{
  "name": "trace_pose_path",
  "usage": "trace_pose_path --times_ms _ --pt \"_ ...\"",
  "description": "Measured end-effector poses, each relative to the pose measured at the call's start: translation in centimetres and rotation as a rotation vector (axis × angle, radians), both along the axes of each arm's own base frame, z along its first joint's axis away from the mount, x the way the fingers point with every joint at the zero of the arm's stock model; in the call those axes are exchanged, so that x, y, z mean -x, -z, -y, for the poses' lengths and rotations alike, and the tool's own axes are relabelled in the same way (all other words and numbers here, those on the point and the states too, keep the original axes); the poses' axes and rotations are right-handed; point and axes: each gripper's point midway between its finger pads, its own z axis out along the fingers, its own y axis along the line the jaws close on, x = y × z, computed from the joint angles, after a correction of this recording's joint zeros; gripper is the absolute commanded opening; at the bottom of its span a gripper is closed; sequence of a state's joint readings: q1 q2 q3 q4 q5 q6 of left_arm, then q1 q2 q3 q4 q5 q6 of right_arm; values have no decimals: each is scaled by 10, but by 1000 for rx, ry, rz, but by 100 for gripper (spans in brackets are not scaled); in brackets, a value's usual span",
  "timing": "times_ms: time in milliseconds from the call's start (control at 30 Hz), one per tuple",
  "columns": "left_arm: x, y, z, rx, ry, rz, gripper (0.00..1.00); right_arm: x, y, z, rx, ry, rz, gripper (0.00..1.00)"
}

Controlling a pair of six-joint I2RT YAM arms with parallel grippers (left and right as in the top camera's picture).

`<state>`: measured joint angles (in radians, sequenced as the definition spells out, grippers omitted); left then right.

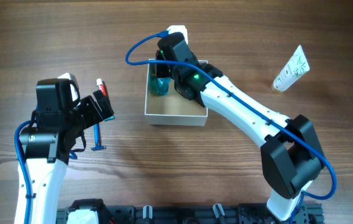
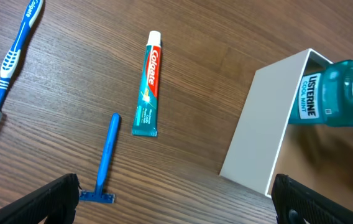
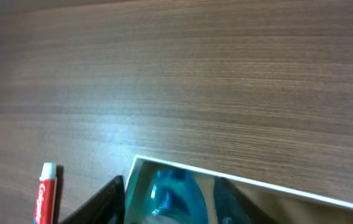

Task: Pack container
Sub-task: 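Carry the Listerine bottle into the box and release it, then move the right gripper to the white Pantene tube and grasp it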

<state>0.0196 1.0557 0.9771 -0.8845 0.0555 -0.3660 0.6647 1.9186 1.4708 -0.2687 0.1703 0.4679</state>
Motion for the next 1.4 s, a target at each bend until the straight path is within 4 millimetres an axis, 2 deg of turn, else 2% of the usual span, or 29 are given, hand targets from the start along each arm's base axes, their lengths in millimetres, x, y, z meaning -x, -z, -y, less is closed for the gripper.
trace_pose_path --times_ms 400,533,567,600,667,767,833,867,900,967,1033,1067,1200,1233,1267,1300,1400 --pt "0 0 0 0 0 2 100 11 9 -2 31 -60 -43 76" --pt "0 0 0 0 0 2 100 20 6 3 60 -86 -65 84" --pt "0 0 0 0 1 2 100 23 3 5 68 -92 -68 89" --pt "0 0 0 0 1 2 100 28 -2 8 81 -105 -72 99" --pt "0 0 0 0 0 2 100 36 -19 14 92 -124 -62 100" --pt "0 0 0 0 0 2 100 53 -55 26 112 -169 -15 100" --pt "0 0 0 1 0 2 100 66 -94 38 105 -191 50 100" --pt "0 0 0 1 0 2 100 70 -106 44 106 -189 70 100" --pt "0 0 0 1 0 2 100 75 -125 58 107 -173 100 100" --pt "0 0 0 1 1 2 100 77 -147 88 115 -112 129 100" --pt "0 0 0 2 1 2 100 74 -159 125 130 -27 139 100" --pt "0 0 1 2 2 2 100 71 -163 151 143 37 131 100" --pt "0 0 1 2 2 2 100 58 -156 252 191 281 61 100" --pt "0 0 1 2 2 2 100 56 -153 271 202 317 45 100" --pt "0 0 1 2 2 2 100 55 -152 276 211 323 42 100" --pt "0 0 1 2 2 2 100 53 -147 306 216 380 18 100" --pt "0 0 1 2 2 2 100 51 -139 352 245 434 -12 100"
